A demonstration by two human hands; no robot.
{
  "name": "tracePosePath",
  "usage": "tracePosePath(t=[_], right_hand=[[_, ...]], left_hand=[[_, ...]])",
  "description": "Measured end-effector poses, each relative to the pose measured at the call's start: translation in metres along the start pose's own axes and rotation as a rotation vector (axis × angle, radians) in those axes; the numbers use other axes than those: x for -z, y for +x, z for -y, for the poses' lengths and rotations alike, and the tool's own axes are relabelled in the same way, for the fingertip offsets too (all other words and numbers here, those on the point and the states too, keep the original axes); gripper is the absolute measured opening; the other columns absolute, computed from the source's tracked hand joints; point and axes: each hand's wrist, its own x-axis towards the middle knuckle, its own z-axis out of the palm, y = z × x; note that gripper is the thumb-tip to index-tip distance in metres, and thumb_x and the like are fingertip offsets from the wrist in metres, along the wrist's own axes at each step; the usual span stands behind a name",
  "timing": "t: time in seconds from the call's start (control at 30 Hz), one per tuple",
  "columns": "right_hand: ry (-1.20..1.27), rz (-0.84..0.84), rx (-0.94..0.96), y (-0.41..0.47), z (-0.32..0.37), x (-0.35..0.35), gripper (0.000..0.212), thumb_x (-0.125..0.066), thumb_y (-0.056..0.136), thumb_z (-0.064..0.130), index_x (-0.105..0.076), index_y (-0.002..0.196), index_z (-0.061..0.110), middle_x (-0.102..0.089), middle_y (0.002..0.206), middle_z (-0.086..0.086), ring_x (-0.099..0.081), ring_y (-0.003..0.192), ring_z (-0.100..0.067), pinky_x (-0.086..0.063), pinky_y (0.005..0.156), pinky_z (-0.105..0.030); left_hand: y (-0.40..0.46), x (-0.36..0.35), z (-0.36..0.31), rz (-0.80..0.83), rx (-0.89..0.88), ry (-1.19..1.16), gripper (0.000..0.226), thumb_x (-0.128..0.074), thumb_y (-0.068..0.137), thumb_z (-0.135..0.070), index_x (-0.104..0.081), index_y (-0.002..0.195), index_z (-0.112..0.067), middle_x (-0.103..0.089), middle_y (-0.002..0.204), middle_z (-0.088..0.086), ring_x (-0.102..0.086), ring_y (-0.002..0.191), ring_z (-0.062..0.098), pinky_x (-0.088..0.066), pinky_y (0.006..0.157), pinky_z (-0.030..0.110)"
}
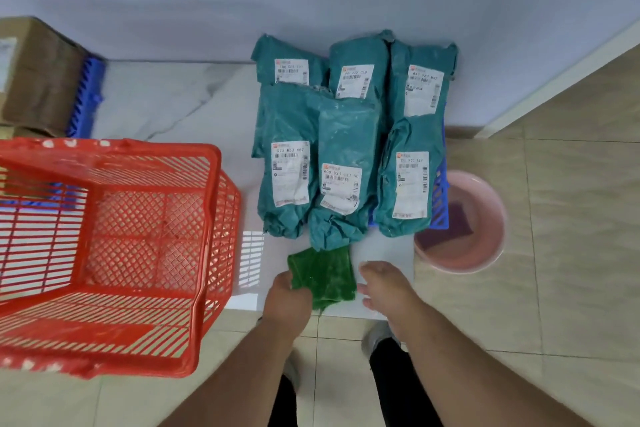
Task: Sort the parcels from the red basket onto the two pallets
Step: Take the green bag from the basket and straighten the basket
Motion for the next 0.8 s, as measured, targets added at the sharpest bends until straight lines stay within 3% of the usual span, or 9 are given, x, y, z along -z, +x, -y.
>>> tracePosePath(t=[0.03, 0.1, 0.2, 0.27, 0.4, 0.5, 0.57, 0.67, 0.8], right_hand=[[-0.063, 0.008, -0.01, 0.012, -0.006, -0.01, 0.026, -0.056, 0.107, 0.025, -0.055, 0.081, 0.023, -0.06, 0.092, -0.004, -0.062, 0.087, -0.027, -0.058, 0.085, -0.043], [-0.147, -0.009, -0.001, 0.033, -0.013, -0.026, 0.026, -0.056, 0.106, 0.026, -0.051, 0.082, 0.015, -0.053, 0.081, -0.005, -0.053, 0.072, -0.021, -0.042, 0.064, -0.031], [-0.171, -0.063, 0.018, 0.055, -0.019, -0.041, 0.024, -0.058, 0.105, 0.025, -0.057, 0.083, 0.014, -0.061, 0.08, -0.004, -0.057, 0.069, -0.019, -0.04, 0.058, -0.028], [-0.166, -0.059, 0.017, 0.06, -0.02, -0.048, 0.019, -0.062, 0.102, 0.025, -0.067, 0.091, 0.011, -0.071, 0.089, -0.009, -0.065, 0.075, -0.022, -0.048, 0.064, -0.029], [-0.119, -0.001, -0.008, 0.05, -0.021, -0.054, 0.022, -0.07, 0.1, 0.023, -0.069, 0.082, 0.011, -0.069, 0.081, -0.007, -0.061, 0.07, -0.018, -0.048, 0.065, -0.029], [-0.054, 0.023, 0.014, 0.016, -0.017, -0.054, 0.02, -0.077, 0.092, 0.027, -0.078, 0.089, 0.007, -0.08, 0.093, -0.016, -0.072, 0.085, -0.028, -0.06, 0.086, -0.044], [-0.021, 0.023, 0.072, -0.018, -0.012, -0.052, 0.025, -0.078, 0.082, 0.034, -0.08, 0.088, 0.01, -0.082, 0.094, -0.015, -0.076, 0.095, -0.036, -0.059, 0.093, -0.049], [0.052, 0.015, 0.173, -0.078, 0.002, -0.047, 0.034, -0.077, 0.077, 0.038, -0.078, 0.088, 0.007, -0.081, 0.092, -0.02, -0.075, 0.1, -0.047, -0.057, 0.098, -0.059], [0.174, -0.05, 0.313, -0.164, 0.029, -0.046, 0.021, -0.072, 0.088, 0.017, -0.073, 0.095, -0.003, -0.077, 0.096, -0.033, -0.07, 0.101, -0.058, -0.053, 0.1, -0.068]], left_hand=[[0.009, 0.0, 0.004, 0.016, 0.006, 0.017, 0.044, -0.056, 0.095, -0.008, -0.053, 0.137, -0.017, -0.062, 0.098, -0.006, -0.06, 0.083, 0.012, -0.043, 0.061, 0.025], [0.023, -0.001, 0.007, 0.097, 0.0, 0.044, 0.051, -0.056, 0.092, -0.011, -0.054, 0.142, -0.02, -0.068, 0.112, 0.0, -0.064, 0.094, 0.016, -0.045, 0.065, 0.026], [0.038, -0.006, 0.012, 0.212, 0.0, 0.052, 0.058, -0.058, 0.089, -0.015, -0.05, 0.146, -0.021, -0.067, 0.124, 0.002, -0.065, 0.106, 0.02, -0.052, 0.08, 0.03], [0.045, -0.008, 0.015, 0.253, -0.009, 0.05, 0.063, -0.059, 0.088, -0.016, -0.048, 0.15, -0.02, -0.066, 0.127, 0.003, -0.063, 0.111, 0.021, -0.052, 0.09, 0.034], [0.036, -0.005, 0.017, 0.302, -0.04, -0.004, 0.057, -0.058, 0.09, -0.009, -0.053, 0.146, -0.02, -0.067, 0.129, 0.003, -0.061, 0.114, 0.02, -0.047, 0.081, 0.028], [0.004, 0.008, 0.012, 0.29, -0.094, -0.029, 0.027, -0.057, 0.094, -0.008, -0.069, 0.109, -0.028, -0.072, 0.109, 0.003, -0.064, 0.106, 0.02, -0.047, 0.089, 0.032], [-0.027, 0.023, 0.007, 0.268, -0.124, -0.064, 0.026, -0.053, 0.102, -0.015, -0.061, 0.09, -0.036, -0.068, 0.101, -0.004, -0.062, 0.102, 0.019, -0.047, 0.096, 0.035], [-0.079, 0.054, 0.002, 0.266, -0.186, -0.09, 0.026, -0.048, 0.107, -0.029, -0.06, 0.086, -0.038, -0.068, 0.102, -0.007, -0.062, 0.104, 0.018, -0.049, 0.104, 0.037], [-0.141, 0.105, 0.002, 0.303, -0.299, -0.151, 0.017, -0.053, 0.106, -0.036, -0.062, 0.092, -0.04, -0.069, 0.105, -0.012, -0.064, 0.113, 0.015, -0.05, 0.106, 0.037]])
